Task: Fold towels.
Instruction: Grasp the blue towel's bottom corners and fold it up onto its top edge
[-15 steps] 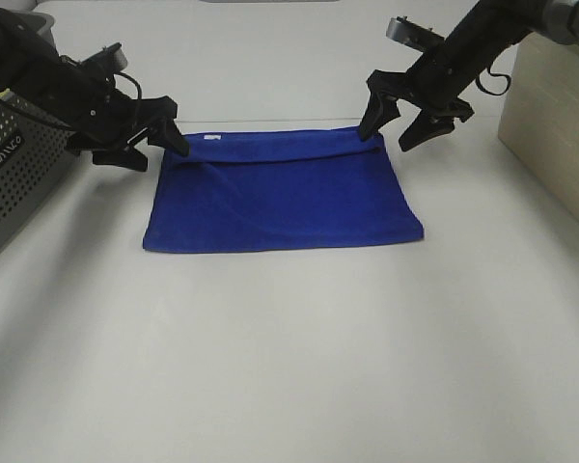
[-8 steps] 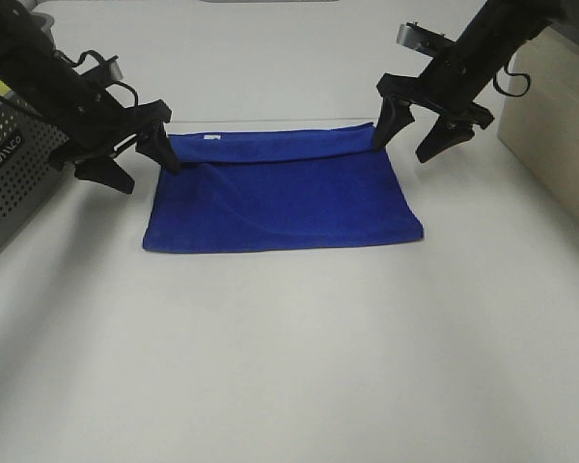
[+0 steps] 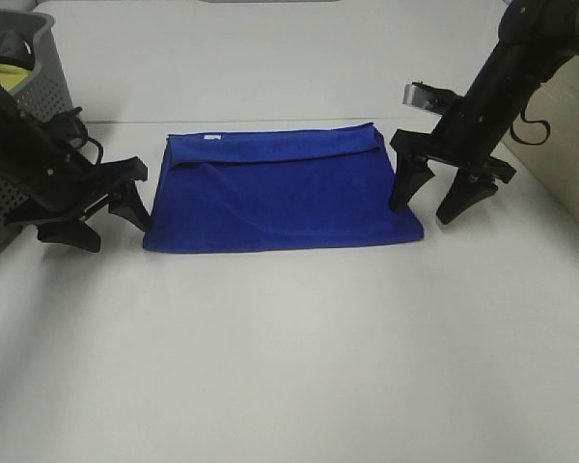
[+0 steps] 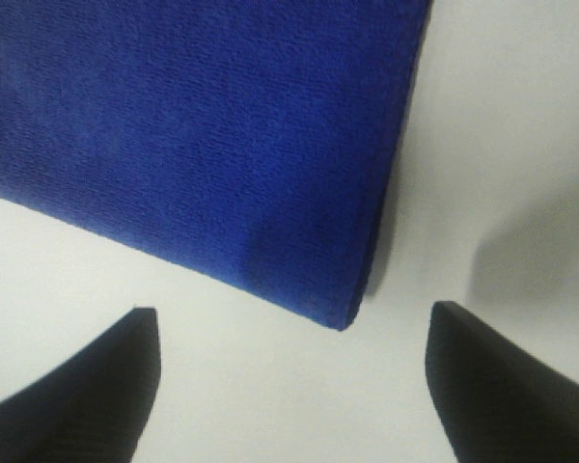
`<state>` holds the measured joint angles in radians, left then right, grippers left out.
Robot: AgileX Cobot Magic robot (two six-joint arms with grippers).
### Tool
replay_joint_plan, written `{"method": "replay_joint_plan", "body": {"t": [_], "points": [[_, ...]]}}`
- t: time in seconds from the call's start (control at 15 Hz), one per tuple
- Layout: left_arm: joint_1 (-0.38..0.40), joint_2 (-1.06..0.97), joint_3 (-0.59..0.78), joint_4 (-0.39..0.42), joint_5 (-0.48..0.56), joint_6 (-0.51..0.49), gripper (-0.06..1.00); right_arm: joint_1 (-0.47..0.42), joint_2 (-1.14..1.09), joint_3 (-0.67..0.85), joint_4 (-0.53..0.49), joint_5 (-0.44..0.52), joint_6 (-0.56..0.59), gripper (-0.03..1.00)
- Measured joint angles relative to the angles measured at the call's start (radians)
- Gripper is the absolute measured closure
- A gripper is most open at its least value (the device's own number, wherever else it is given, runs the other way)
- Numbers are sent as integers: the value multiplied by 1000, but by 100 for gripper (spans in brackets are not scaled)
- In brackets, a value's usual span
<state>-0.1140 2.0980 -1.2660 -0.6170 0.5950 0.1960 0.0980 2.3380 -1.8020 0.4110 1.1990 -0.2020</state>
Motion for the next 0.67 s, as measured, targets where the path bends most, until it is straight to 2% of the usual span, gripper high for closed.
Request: {"method": "replay_joint_plan", "body": {"t": [0.2,0.33,0.67], "points": [[-51,7,1,-39,-95,44,27,0,0,53,7,-102,0,22],[-59,29,1,-48,-133,48,27,0,0,64,26,-158,-19,23],[-59,63,-18,-80,-183,51,28,0,19,65,95,-191,-36,23]]}}
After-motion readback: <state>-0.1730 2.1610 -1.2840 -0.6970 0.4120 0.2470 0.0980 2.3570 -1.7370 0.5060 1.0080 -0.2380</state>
